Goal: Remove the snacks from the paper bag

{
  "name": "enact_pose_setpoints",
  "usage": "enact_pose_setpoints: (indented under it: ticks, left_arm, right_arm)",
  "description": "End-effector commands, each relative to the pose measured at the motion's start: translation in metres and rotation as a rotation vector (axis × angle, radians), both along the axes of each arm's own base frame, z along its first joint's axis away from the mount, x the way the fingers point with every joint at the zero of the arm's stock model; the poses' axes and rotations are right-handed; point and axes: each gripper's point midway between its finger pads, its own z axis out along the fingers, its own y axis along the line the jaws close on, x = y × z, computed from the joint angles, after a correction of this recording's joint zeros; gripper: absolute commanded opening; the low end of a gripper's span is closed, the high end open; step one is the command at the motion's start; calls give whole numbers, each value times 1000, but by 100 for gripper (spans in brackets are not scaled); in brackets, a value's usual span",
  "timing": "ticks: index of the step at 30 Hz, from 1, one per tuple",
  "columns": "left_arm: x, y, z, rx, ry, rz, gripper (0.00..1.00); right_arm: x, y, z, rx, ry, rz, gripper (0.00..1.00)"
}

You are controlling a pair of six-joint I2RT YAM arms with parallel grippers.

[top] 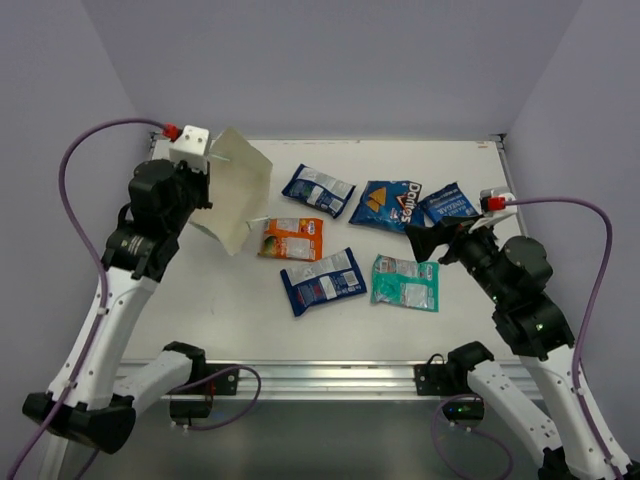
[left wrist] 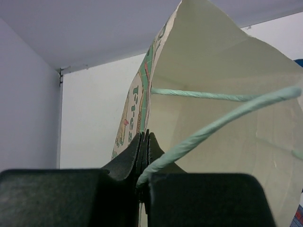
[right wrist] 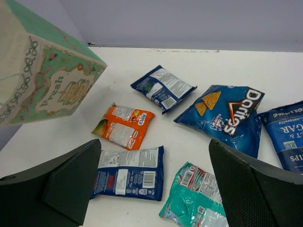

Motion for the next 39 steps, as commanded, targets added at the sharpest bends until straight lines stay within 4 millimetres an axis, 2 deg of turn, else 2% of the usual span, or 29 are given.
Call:
enact_pose_setpoints:
  ticks: [1, 2, 3, 4, 5, 6, 7, 8, 9, 10, 12, 13, 15, 16, 21, 24, 29, 31, 32, 34, 35, 37, 38, 39]
  left_arm:
    - [37, 15, 13, -88, -3, 165, 0]
    - [44, 16, 14, -131, 4, 189, 0]
    - [53, 28, 13, -150, 14, 232, 0]
    - [67, 32, 2, -167, 54, 249, 0]
    - [74, 38, 12, -228, 43, 276, 0]
    - [82, 60, 8, -260, 56, 334, 0]
    - [97, 63, -3, -299, 97, 328, 0]
    - [104, 65, 5, -362, 87, 330, 0]
    - [111, 88, 6, -392, 73, 371, 0]
    - [123, 89, -1, -417, 95, 358, 0]
    - [136, 96, 9, -474, 73, 342, 0]
    - [148, 93, -1, -494, 106, 317, 0]
    - [159, 96, 3, -526, 113, 314, 0]
    - [169, 97, -11, -534, 151, 321, 0]
    - [188, 113, -41, -548, 231, 367, 0]
    - [191, 125, -51, -574, 241, 377, 0]
    - [190, 127, -60, -602, 249, 341, 1]
    - [187, 132, -64, -592, 254, 359, 7]
    - [186, 135, -65, -585, 256, 372, 18]
    - [181, 142, -65, -570, 265, 402, 28]
    - [178, 145, -66, -561, 275, 415, 37]
    - [174, 152, -59, -538, 258, 442, 47]
    - [171, 154, -59, -530, 266, 456, 58]
    - [169, 156, -53, -525, 255, 462, 63]
  right_arm:
    - [-8, 9, 22, 38, -29, 55, 99]
    - [-9, 10, 20, 37, -17, 64, 99]
    - [-10, 10, 19, 39, -8, 65, 99]
    - [-11, 10, 17, 39, 1, 68, 99]
    - [-14, 11, 15, 38, 12, 75, 99]
    - [-15, 11, 14, 37, 13, 78, 99]
    - [-16, 11, 13, 37, 19, 80, 99]
    - [-18, 9, 10, 34, 26, 76, 99]
    - [-19, 9, 8, 33, 30, 76, 99]
    - [-20, 8, 8, 33, 28, 73, 99]
    - [-21, 6, 4, 30, 34, 64, 99]
    - [-21, 5, 3, 29, 38, 59, 99]
    - [-19, 4, -1, 27, 47, 48, 99]
    - [-18, 3, -2, 25, 50, 43, 99]
    - [-14, 2, -1, 16, 52, 27, 99]
    - [-11, 1, -1, 5, 52, 20, 99]
    - [-7, 3, -5, 1, 68, 23, 99]
    - [-7, 5, -5, 8, 70, 29, 99]
    - [-7, 5, -5, 10, 69, 28, 99]
    - [-7, 5, -4, 13, 69, 31, 99]
    - [-7, 5, -3, 14, 66, 31, 99]
    - [-8, 4, -3, 11, 66, 27, 99]
    - [-8, 4, -2, 8, 63, 26, 99]
    - [-8, 4, -1, 8, 60, 26, 99]
